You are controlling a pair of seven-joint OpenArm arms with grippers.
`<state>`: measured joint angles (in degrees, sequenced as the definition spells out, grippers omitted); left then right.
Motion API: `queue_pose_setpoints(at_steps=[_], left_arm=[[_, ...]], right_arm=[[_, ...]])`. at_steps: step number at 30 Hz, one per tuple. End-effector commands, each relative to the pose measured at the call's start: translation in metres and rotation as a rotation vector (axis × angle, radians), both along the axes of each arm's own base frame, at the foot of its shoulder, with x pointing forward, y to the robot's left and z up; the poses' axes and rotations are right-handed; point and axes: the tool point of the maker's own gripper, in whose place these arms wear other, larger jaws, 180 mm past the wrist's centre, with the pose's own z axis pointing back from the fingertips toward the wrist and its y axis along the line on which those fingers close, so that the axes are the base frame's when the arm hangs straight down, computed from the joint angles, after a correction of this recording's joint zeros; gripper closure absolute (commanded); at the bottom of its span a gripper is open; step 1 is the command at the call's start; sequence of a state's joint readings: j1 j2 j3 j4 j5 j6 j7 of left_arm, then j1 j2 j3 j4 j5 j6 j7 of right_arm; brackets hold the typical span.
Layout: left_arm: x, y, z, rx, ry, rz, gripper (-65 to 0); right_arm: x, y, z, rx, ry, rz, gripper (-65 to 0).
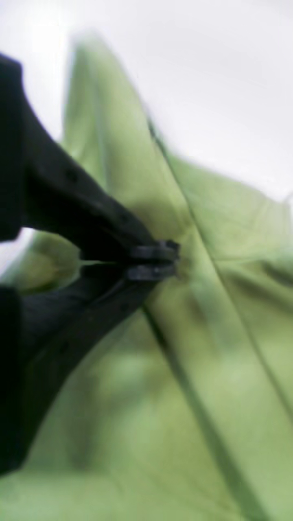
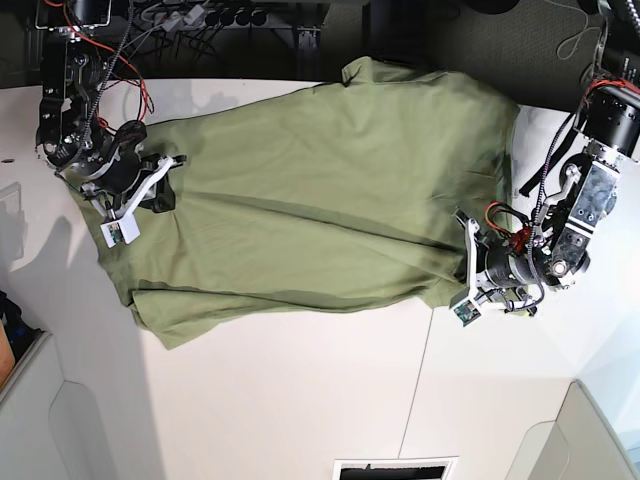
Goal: Layout the t-shirt on the table in an organized manner, then fold the t-shirt properly
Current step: 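Grasp the shirt body with both grippers and smooth it flat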
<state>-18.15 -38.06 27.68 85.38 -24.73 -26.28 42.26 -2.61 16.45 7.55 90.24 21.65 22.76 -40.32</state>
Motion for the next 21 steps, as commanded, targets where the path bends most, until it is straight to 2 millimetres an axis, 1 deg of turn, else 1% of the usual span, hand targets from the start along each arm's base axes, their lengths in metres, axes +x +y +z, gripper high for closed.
queue_pose_setpoints(at_steps=[1, 4, 6, 9, 11, 15, 18, 21], left_arm=[[0.013, 0.002, 0.027, 0.002, -0.070, -0.013, 0.0], [0.008, -0.002, 0.041, 0.002, -0.081, -0.042, 0.0], [-0.001, -0.003, 0.040, -0.008, -0.040, -0.081, 0.0], [-0.023, -0.002, 0.024, -0.021, 0.032, -0.114, 0.0], [-0.039, 0.000, 0.009, -0.018, 0.078, -0.116, 0.0], [-0.070, -0.004, -0.019, -0.040, 0.154, -0.123, 0.0], [-0.091, -0.006, -0.037, -0.036, 0.203, -0.127, 0.0], [-0.103, -0.011, -0.048, -0.033, 0.225, -0.132, 0.0]], right_arm=[[0.010, -0.004, 0.015, -0.013, -0.045, 0.001, 0.0], [0.026, -0.005, 0.030, -0.021, -0.093, 0.002, 0.0], [0.039, -0.007, 0.039, -0.032, -0.124, 0.002, 0.0], [0.056, -0.013, 0.049, -0.064, -0.155, -0.007, 0.0], [0.068, -0.017, 0.052, -0.068, -0.161, -0.017, 0.0], [0.089, -0.022, 0.056, -0.053, -0.170, -0.038, 0.0], [0.097, -0.024, 0.054, -0.045, -0.159, -0.046, 0.0], [0.098, -0.021, 0.055, -0.027, -0.157, -0.032, 0.0]])
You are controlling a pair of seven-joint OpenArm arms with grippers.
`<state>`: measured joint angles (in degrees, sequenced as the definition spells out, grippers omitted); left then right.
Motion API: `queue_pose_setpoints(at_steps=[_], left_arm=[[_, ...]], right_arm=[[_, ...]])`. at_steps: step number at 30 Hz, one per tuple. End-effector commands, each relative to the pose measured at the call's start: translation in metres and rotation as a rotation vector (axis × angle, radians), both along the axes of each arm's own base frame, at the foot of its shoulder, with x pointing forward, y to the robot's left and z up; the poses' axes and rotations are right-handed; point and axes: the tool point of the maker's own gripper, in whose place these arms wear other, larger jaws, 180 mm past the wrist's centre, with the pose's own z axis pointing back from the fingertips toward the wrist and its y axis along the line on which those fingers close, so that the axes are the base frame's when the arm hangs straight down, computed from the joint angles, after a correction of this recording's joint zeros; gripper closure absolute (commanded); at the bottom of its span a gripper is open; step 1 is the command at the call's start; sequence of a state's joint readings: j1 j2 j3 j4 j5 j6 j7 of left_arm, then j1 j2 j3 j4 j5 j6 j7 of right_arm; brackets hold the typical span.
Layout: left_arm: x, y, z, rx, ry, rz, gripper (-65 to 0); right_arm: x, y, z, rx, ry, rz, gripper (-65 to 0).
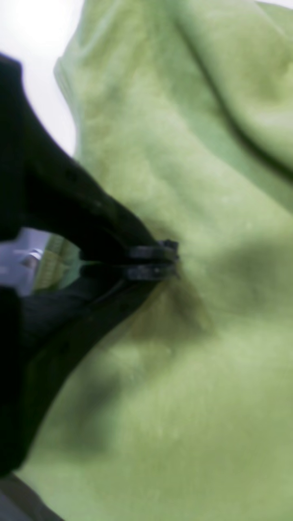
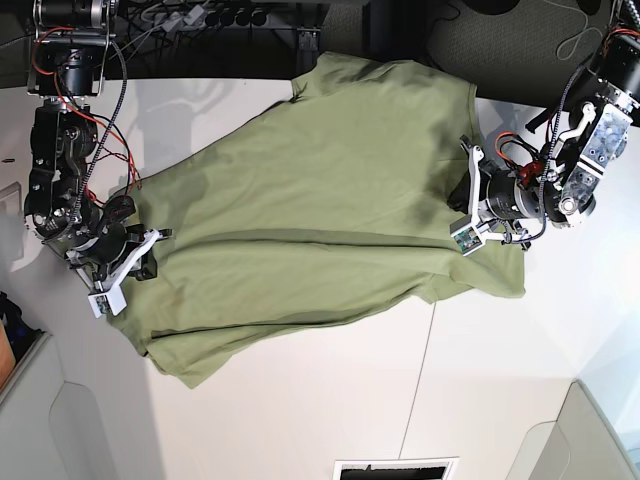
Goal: Layout the t-shirt on the table in an organized manner, then fold the t-shirt properly
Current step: 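Grasp the shirt body with both grippers and smooth it flat, then lift the shirt with both grippers and bring the grippers together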
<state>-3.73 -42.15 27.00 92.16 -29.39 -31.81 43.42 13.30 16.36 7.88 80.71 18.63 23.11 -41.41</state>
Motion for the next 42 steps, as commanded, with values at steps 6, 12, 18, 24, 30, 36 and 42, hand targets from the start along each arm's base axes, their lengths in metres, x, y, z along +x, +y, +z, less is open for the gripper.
queue_pose_setpoints(at_steps=[6, 12, 18, 24, 30, 36, 42], left_arm=[[0.003, 0.002, -0.006, 0.004, -0.015, 0.007, 0.0], [-0.002, 0.029, -0.026, 0.077, 0.022, 0.044, 0.0], [-0.006, 0.044, -0.039, 0.087, 0.054, 0.086, 0.0], [0.006, 0.063, -0.040, 0.132, 0.046, 0.117, 0.0], [0.046, 0.085, -0.029, 0.155, 0.001, 0.208, 0.0], [0.084, 0.085, -0.029, 0.146, -0.014, 0.276, 0.0], [0.107, 0.036, -0.039, 0.087, -0.011, 0.262, 0.0]], right_arm=[[0.009, 0.008, 0.022, 0.059, -0.043, 0.029, -32.8], [0.026, 0.007, 0.055, 0.065, -0.168, 0.003, -32.8], [0.051, -0.016, 0.052, -0.013, -0.178, -0.098, -6.1], [0.050, -0.033, 0.012, -0.052, -0.053, -0.116, 0.0], [0.016, -0.032, -0.020, -0.035, 0.110, -0.073, 0.0], [-0.039, -0.004, -0.037, 0.091, 0.190, 0.003, 0.0], [-0.091, 0.052, -0.023, 0.226, 0.147, 0.125, 0.0]])
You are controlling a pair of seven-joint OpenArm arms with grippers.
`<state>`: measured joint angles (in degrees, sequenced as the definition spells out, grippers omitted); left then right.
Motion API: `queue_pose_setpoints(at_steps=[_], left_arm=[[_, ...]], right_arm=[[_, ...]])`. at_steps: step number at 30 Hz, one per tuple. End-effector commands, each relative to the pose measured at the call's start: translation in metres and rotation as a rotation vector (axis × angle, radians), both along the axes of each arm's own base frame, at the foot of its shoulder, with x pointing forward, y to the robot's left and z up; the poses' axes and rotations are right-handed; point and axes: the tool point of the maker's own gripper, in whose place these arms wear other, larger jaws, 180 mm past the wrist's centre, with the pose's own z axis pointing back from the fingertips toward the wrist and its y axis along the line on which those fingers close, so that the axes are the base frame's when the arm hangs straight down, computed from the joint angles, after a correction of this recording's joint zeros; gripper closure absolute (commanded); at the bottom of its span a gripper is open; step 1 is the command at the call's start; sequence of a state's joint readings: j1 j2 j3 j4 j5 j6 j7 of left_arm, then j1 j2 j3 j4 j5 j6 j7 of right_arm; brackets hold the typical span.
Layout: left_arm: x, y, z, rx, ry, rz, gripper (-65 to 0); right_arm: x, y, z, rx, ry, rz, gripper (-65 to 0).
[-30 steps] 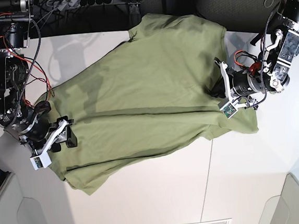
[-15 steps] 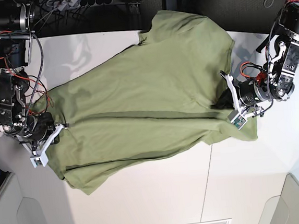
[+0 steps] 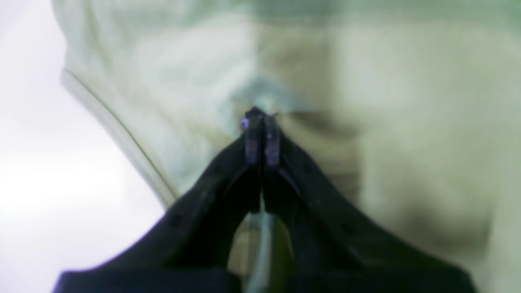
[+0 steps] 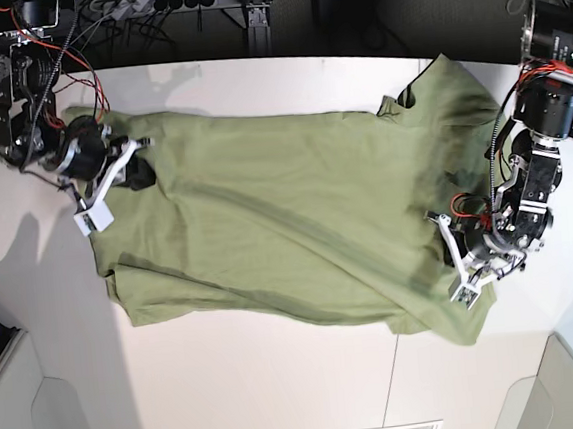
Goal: Layout the t-shirt on the table in an organized manner, then fold the t-shirt properly
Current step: 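Lift the shirt with both grippers and bring the grippers together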
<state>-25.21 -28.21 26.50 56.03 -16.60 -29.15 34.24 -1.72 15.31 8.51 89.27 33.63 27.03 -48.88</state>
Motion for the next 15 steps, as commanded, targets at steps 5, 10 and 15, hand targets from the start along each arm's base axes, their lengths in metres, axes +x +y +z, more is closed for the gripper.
queue_pose_setpoints(at_steps=[5, 10, 15], left_arm=[[-0.001, -0.062, -0.010, -0.075, 0.059, -0.069, 0.0], [0.007, -0.093, -0.002, -0.101, 0.066, -0.096, 0.0], [0.021, -0.093, 0.026, -0.149, 0.046, -0.081, 0.0]], right_arm=[[-0.001, 0.040, 0.028, 0.093, -0.080, 0.025, 0.0], [0.012, 0.053, 0.042, 0.128, -0.139, 0.019, 0.0], [0.039, 0.044, 0.058, 0.063, -0.211, 0.016, 0.0]])
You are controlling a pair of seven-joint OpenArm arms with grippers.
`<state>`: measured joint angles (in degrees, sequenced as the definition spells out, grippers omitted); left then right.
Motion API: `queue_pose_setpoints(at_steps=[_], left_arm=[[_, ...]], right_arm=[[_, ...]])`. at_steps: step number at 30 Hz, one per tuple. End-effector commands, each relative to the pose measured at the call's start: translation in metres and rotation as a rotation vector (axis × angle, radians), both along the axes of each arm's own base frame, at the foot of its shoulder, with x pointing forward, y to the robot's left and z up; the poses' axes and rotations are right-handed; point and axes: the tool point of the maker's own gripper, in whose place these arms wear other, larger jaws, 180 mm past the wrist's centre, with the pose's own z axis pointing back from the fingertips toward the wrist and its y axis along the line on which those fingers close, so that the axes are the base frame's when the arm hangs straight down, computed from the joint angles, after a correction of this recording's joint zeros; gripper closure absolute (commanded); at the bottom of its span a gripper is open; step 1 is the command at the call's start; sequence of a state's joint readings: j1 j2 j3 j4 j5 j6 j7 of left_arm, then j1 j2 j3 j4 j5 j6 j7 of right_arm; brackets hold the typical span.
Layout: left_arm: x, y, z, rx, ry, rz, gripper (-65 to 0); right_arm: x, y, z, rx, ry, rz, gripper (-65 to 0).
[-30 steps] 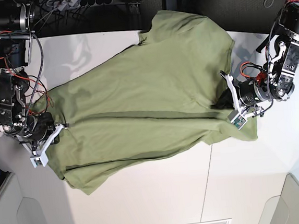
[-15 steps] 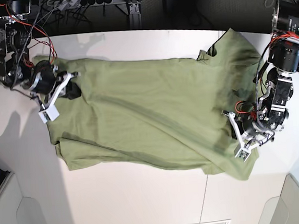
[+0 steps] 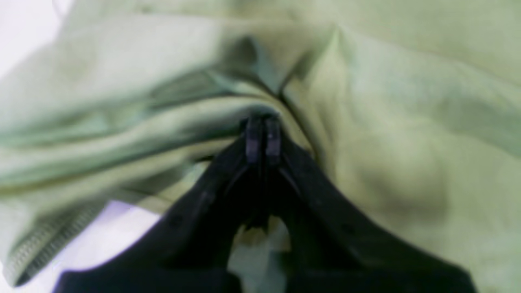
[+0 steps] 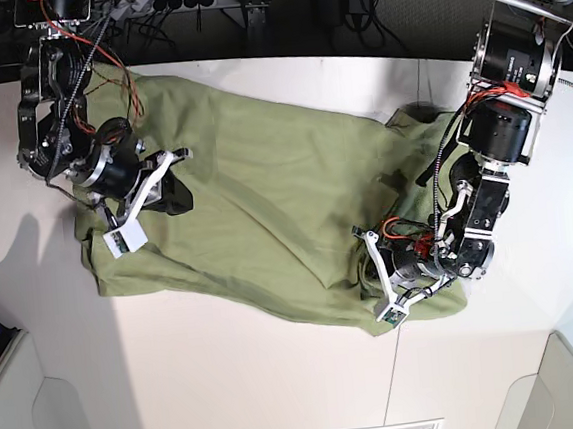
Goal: Layout the t-shirt on the table in an organized manner, then fold the t-shirt properly
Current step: 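Lift the shirt with both grippers and bring the grippers together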
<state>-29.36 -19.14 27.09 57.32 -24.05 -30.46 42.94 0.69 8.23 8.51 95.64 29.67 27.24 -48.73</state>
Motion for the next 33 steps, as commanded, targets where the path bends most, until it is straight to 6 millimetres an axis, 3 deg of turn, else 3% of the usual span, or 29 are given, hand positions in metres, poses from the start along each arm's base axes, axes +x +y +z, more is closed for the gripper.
queue_pose_setpoints(at_steps=[1, 5, 9, 15, 18, 21, 24, 33], left_arm=[[0.007, 0.009, 0.014, 0.022, -0.017, -0.016, 0.0], [0.009, 0.017, 0.041, -0.003, -0.056, -0.024, 0.0], [0.010, 0.040, 0.054, 0.003, -0.076, 0.001, 0.0], [-0.004, 0.077, 0.043, 0.064, -0.040, 0.037, 0.0], [-0.021, 0.081, 0.024, 0.070, 0.006, 0.057, 0.0], [-0.034, 0.075, 0.006, 0.080, 0.018, 0.057, 0.0], [-0.030, 0.061, -0.003, 0.088, -0.022, 0.069, 0.0], [-0.017, -0.031, -0.038, 0.011, 0.029, 0.041, 0.0]], right_arm=[[0.017, -0.002, 0.021, 0.002, -0.079, -0.005, 0.0], [0.044, -0.012, 0.035, -0.065, -0.144, -0.031, 0.0], [0.070, -0.026, 0.035, -0.139, -0.168, -0.056, 0.0], [0.093, -0.047, 0.011, -0.180, -0.091, -0.079, 0.0], [0.094, -0.058, -0.001, -0.192, -0.047, -0.086, 0.0], [0.083, -0.062, -0.012, -0.193, 0.004, -0.077, 0.0], [0.063, -0.051, -0.022, -0.139, 0.055, -0.028, 0.0], [0.019, -0.011, -0.023, 0.032, 0.070, 0.011, 0.0]])
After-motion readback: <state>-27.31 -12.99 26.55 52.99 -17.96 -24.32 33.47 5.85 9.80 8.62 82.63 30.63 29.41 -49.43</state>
